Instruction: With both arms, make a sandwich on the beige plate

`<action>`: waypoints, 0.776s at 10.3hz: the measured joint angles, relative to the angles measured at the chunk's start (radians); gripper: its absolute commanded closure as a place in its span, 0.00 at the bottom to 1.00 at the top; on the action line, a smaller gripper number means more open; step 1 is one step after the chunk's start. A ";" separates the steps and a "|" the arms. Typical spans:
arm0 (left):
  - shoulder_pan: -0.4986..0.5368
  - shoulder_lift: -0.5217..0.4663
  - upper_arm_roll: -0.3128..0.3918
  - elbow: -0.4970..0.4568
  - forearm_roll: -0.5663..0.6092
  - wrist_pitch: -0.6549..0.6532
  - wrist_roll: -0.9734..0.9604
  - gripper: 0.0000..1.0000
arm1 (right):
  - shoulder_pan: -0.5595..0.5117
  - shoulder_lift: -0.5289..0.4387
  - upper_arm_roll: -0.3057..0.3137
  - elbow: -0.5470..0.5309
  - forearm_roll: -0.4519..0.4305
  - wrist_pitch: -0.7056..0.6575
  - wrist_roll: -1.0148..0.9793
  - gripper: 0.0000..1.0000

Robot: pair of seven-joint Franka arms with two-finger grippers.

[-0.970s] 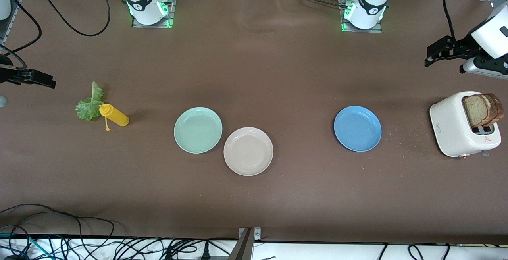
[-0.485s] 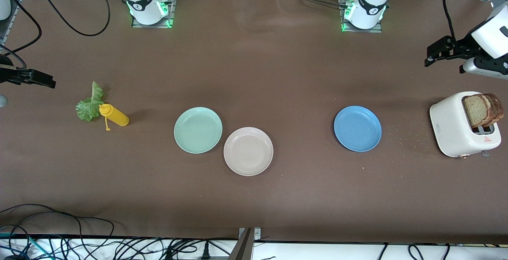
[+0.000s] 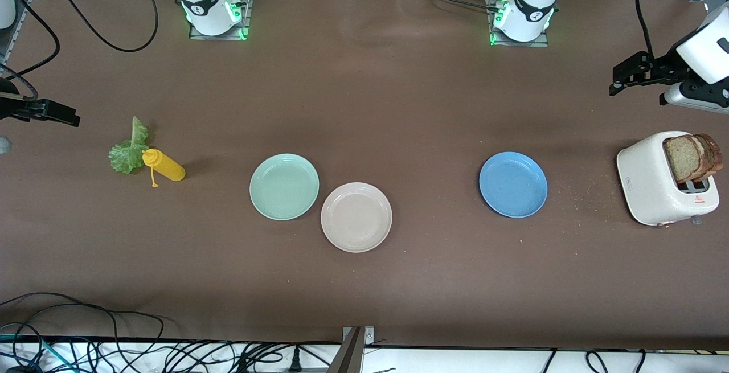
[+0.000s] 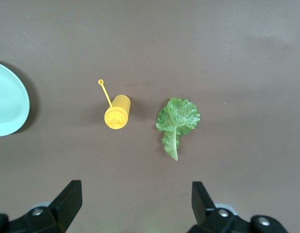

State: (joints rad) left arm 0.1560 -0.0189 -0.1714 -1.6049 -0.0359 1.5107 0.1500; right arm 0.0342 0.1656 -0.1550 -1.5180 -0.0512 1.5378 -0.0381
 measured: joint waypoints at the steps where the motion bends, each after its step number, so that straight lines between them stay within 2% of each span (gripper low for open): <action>1: 0.000 0.000 0.000 0.000 0.000 0.000 0.000 0.00 | 0.000 0.000 0.000 0.000 0.000 0.000 0.000 0.00; 8: 0.000 0.000 -0.001 0.000 0.000 0.000 0.000 0.00 | 0.000 0.000 0.000 0.000 0.000 0.000 0.000 0.00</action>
State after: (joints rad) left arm 0.1556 -0.0189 -0.1722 -1.6049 -0.0359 1.5107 0.1500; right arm 0.0341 0.1656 -0.1551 -1.5181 -0.0512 1.5378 -0.0381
